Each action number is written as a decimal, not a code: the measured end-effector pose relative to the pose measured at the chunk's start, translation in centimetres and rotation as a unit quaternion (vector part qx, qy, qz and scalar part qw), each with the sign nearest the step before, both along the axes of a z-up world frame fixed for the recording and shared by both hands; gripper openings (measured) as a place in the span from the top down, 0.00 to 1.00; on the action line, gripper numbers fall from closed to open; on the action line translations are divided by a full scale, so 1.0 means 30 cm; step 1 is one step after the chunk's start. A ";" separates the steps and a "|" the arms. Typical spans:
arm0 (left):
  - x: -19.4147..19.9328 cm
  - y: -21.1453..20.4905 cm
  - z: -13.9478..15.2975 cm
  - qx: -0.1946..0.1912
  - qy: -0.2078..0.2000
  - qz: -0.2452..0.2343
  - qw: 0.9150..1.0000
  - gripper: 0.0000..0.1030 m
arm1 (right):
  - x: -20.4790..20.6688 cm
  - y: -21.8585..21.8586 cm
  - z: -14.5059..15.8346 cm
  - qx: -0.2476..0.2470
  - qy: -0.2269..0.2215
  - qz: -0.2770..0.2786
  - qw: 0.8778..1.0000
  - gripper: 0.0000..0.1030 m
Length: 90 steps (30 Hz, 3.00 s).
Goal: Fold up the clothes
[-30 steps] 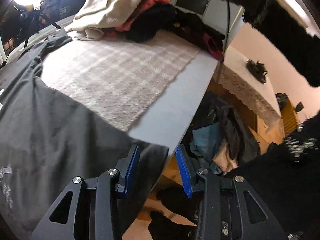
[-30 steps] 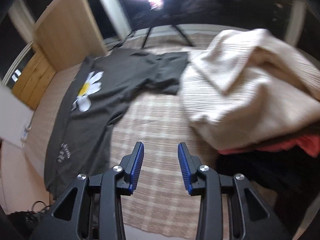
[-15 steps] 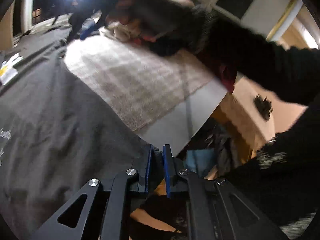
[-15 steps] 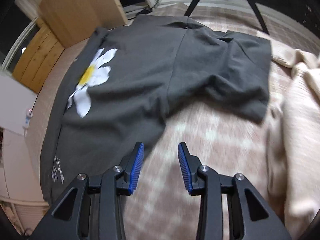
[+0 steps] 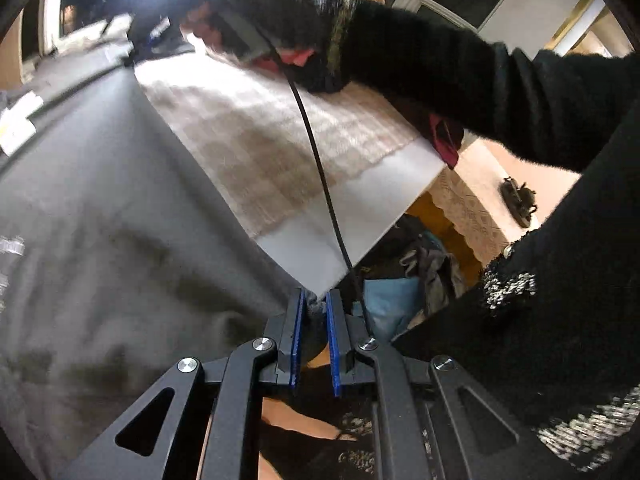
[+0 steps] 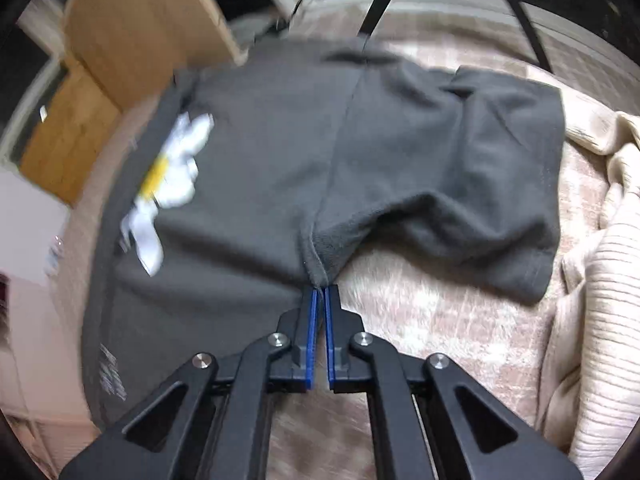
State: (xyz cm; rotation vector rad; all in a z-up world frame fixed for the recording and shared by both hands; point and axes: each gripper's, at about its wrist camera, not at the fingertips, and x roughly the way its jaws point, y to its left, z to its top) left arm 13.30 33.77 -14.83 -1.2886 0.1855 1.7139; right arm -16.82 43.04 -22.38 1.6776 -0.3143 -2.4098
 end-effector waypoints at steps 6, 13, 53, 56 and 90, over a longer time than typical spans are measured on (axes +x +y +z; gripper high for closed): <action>0.009 -0.025 0.003 -0.027 -0.024 -0.016 0.999 0.81 | 0.075 0.029 0.080 0.006 -0.004 -0.006 1.000 0.76; -0.208 -0.217 0.300 -0.059 0.039 0.029 0.997 0.77 | 0.185 0.207 0.388 0.057 0.046 -0.040 0.997 0.76; -1.155 0.475 0.033 0.060 0.136 0.040 0.988 0.93 | -0.376 0.585 0.059 -0.024 0.021 -0.129 0.991 0.97; -1.149 0.476 0.038 0.089 0.121 0.039 0.988 0.93 | -0.322 0.637 0.133 -0.066 0.085 -0.162 0.981 0.97; -1.260 0.536 -0.039 0.037 0.147 -0.003 0.988 0.95 | -0.316 0.518 0.161 0.029 0.056 -0.189 0.980 0.97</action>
